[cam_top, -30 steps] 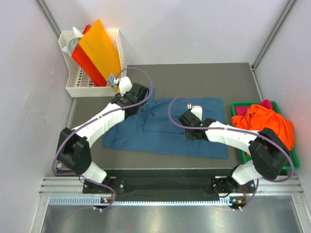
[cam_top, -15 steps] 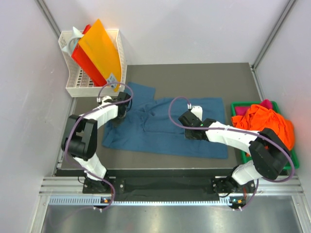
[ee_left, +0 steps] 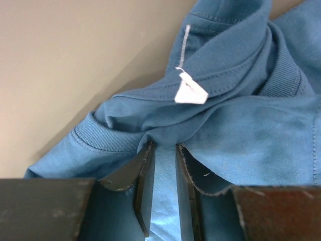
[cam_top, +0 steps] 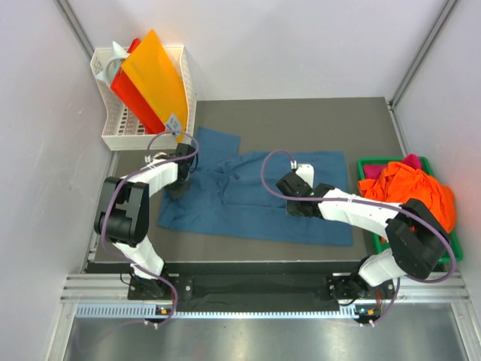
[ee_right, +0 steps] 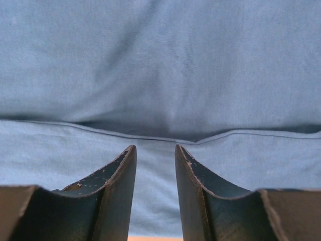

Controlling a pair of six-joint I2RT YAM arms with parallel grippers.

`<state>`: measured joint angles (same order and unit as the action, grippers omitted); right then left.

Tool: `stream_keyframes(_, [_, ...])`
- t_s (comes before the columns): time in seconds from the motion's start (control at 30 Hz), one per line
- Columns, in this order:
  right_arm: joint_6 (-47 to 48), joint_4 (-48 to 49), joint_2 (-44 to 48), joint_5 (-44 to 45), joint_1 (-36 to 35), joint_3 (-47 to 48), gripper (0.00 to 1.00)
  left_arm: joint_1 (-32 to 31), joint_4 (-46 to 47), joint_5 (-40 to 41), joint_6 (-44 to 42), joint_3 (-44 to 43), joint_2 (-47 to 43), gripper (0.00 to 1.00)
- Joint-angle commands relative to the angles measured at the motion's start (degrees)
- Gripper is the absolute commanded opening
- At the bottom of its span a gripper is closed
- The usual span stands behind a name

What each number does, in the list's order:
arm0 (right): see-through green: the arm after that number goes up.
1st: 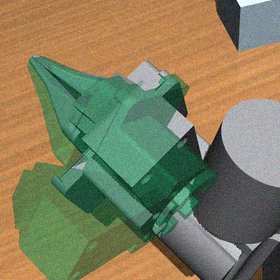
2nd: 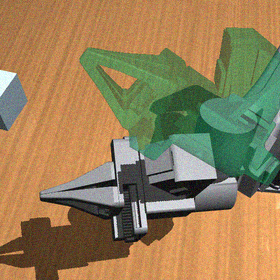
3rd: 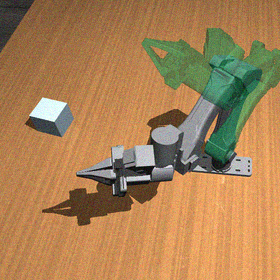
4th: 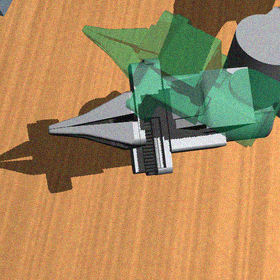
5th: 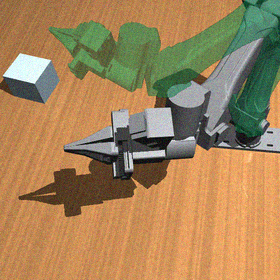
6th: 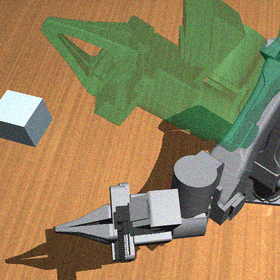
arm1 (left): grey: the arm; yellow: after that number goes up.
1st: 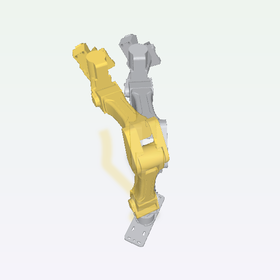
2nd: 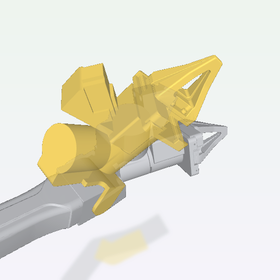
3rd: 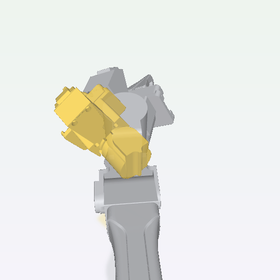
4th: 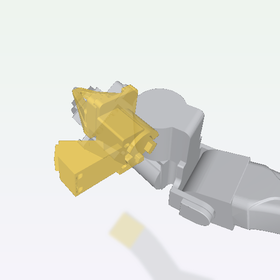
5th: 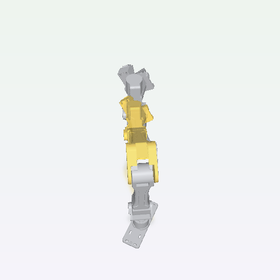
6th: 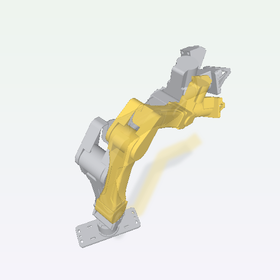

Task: Fold and stack the t-shirts
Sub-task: Fold the flattened tshirt in 1/3 of the way

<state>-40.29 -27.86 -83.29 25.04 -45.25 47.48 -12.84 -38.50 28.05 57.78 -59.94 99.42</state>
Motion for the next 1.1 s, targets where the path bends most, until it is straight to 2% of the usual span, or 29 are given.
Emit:
stream_keyframes(0.0, [-0.58,0.26,2.08,1.77,-0.62,1.03,0.38,3.52,0.62,-1.34,1.11,5.36,2.89,0.29])
stream_keyframes(0.17, [-0.49,0.52,1.72,1.59,-0.54,1.47,0.38,3.96,0.88,-2.30,-1.34,4.67,1.13,0.29])
stream_keyframes(0.23, [0.21,0.61,1.28,1.86,-0.27,2.61,0.38,3.70,1.67,-5.90,-4.59,3.26,-1.15,0.29])
stream_keyframes(0.4, [2.32,0.17,1.02,2.47,1.13,7.26,0.39,-4.20,4.74,-3.97,-11.89,-3.24,-8.87,0.38])
stream_keyframes(0.47, [3.90,0.26,0.85,2.47,2.80,8.93,0.39,-6.40,6.41,-5.54,-15.21,-6.48,-10.20,0.39])
stream_keyframes(0.6, [7.50,0.17,-0.64,1.68,7.53,14.72,0.40,-7.37,8.44,-7.84,-18.13,-13.17,-6.88,0.39])
stream_keyframes(0.73, [10.05,0.17,-2.75,0.63,11.06,18.87,0.40,-7.46,4.68,-8.89,-20.51,-22.04,-0.29,0.37])
stream_keyframes(0.8, [10.93,-0.62,-3.63,0.63,11.33,20.19,0.40,-7.46,2.30,-8.54,-20.51,-23.72,2.35,0.36])
stream_keyframes(0.9, [9.72,-0.10,-2.33,-0.60,11.07,16.70,0.39,-7.64,1.67,-8.19,-19.64,-20.67,1.49,0.34])
stream_keyframes(1.07, [5.23,3.07,1.98,-1.39,10.01,5.10,0.38,-7.72,7.46,-7.75,-17.79,-5.73,-5.72,0.34])
